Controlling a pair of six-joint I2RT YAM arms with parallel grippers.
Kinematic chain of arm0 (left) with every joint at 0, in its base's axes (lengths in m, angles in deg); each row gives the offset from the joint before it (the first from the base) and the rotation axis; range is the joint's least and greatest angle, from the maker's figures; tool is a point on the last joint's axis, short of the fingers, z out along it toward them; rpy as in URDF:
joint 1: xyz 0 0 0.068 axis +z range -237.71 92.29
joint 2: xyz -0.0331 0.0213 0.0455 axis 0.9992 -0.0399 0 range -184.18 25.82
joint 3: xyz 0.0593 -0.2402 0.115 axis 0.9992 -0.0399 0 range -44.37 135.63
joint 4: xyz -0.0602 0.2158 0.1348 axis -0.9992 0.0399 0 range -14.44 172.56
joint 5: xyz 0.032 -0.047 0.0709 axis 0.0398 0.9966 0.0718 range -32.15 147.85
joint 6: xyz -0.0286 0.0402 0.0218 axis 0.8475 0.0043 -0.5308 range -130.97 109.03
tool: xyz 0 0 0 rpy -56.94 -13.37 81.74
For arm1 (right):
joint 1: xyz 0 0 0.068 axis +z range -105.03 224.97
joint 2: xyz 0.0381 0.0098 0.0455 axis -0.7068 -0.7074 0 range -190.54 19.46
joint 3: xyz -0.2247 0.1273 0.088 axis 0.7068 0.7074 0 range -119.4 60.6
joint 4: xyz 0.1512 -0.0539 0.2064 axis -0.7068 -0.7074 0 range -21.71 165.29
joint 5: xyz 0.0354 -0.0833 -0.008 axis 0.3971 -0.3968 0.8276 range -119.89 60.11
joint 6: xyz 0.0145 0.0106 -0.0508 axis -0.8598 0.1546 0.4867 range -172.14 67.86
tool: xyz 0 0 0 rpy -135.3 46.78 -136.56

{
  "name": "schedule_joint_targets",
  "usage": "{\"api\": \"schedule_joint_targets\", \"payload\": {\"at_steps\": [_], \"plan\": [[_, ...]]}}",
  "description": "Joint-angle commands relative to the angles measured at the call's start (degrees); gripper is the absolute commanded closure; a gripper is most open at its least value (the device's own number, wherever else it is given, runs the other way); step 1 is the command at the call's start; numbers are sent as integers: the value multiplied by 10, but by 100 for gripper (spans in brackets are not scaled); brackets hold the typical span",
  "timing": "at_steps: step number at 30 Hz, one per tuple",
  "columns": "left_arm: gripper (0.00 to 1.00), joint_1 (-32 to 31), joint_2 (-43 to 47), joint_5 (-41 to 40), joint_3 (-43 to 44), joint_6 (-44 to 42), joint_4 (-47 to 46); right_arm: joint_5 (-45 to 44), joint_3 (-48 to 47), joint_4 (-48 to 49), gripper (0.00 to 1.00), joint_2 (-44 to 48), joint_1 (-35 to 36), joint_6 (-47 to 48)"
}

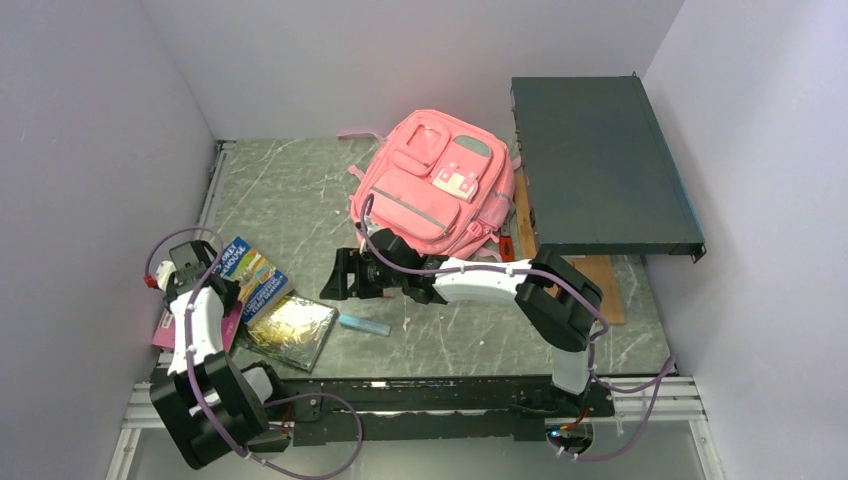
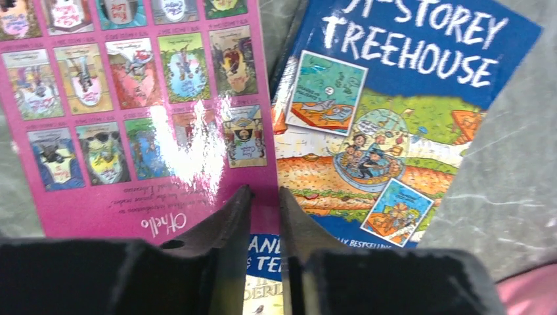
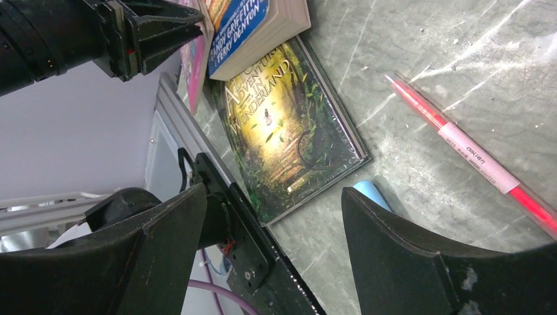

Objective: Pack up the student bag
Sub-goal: Adjust the book at the center of the board.

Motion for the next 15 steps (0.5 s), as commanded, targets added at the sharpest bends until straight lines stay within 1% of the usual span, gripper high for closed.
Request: {"api": "schedule_joint_targets", "payload": {"at_steps": [1,2,5,7,9,12,15], "plan": [[81,-3,15,82,-56,57,-34,0,4,28,23,27,-3,11],[83,-3,22,101,-73,70,-40,0,4,29,23,26,-3,11],[84,-4,37,127,-98,90,-37,1,4,27,23,28,-4,12],[88,-10,46,159,-114,102,-41,-3,6,26,23,30,-4,14],[90,-38,57,177,-123,111,-45,-7,7,25,23,30,-5,17],[89,-97,69,165,-122,122,-35,-6,0,16,22,26,-6,29],[90,-135,73,195,-131,128,-46,-1,-3,10,22,24,-14,38]]}}
